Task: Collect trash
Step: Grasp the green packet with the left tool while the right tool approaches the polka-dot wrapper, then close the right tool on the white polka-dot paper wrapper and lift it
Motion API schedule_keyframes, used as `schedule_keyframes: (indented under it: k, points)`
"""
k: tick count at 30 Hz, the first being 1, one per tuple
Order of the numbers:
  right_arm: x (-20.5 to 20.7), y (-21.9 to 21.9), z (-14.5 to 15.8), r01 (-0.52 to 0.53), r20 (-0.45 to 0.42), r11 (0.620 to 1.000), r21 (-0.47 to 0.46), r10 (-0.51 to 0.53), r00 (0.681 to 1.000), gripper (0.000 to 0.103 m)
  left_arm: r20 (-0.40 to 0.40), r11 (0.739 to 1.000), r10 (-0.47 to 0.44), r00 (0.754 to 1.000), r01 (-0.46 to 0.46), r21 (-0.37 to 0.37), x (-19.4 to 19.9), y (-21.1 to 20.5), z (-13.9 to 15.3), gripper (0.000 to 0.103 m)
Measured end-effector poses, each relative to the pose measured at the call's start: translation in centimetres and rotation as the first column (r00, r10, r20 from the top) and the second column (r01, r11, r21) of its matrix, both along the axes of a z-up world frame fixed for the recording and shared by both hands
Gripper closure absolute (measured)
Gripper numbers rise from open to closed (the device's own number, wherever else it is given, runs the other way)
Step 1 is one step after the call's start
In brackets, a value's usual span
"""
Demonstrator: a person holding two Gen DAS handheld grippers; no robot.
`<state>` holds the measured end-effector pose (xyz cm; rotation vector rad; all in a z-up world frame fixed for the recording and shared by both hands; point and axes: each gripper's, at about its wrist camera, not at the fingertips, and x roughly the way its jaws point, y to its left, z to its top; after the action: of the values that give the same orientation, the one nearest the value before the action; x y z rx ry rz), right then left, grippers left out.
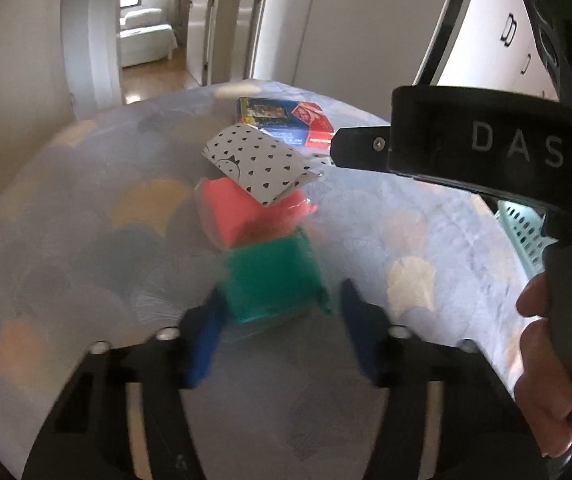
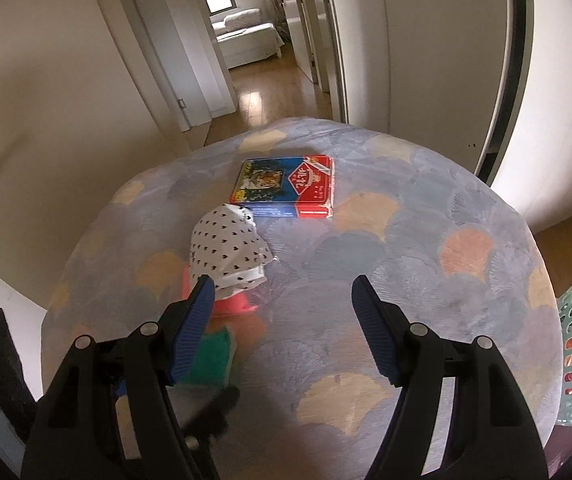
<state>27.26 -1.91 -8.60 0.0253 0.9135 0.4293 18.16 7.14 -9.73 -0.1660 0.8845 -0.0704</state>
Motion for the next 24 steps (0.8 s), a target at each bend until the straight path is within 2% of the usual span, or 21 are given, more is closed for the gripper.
schedule_keyframes:
  k: [3, 7, 8, 12, 19, 24]
  points:
    - [0.2, 0.3, 0.0, -0.006, 0.002, 1.000, -0.007, 0.006, 1.000, 0.036, 0.010, 0.998, 0.010, 1.000, -0.009, -0.065, -0.8, 1.4, 0.4, 0.058]
    - [1.0, 1.3, -0.4, -0.023, -0.010, 1.000, 0.011, 0.024, 1.000, 0.036, 0.042, 0.992, 0.091, 0.995, -0.087, -0.087, -1.9, 4.2, 1.0, 0.058]
    - [1.2, 1.7, -0.7, -0.028, -0.014, 1.000, 0.014, 0.028, 1.000, 0.036, 0.049, 0.990, 0.118, 0.992, -0.113, -0.086, -2.1, 5.1, 1.1, 0.058]
    - [1.9, 2.8, -1.7, -0.041, -0.023, 0.999, 0.021, 0.042, 0.999, 0.036, 0.091, 0.976, 0.213, 0.973, -0.216, 0.023, -2.4, 6.7, 1.0, 0.058]
    - [2.4, 4.2, -3.3, -0.067, -0.026, 0.998, 0.020, 0.068, 0.997, 0.036, 0.103, 0.978, 0.205, 0.973, -0.207, 0.002, -2.1, 7.6, 0.8, 0.058]
    - [1.7, 4.7, -3.2, -0.100, 0.011, 0.994, 0.045, 0.100, 0.995, 0.059, 0.098, 0.981, 0.195, 0.976, -0.196, -0.001, -2.4, 7.7, 0.5, 0.058]
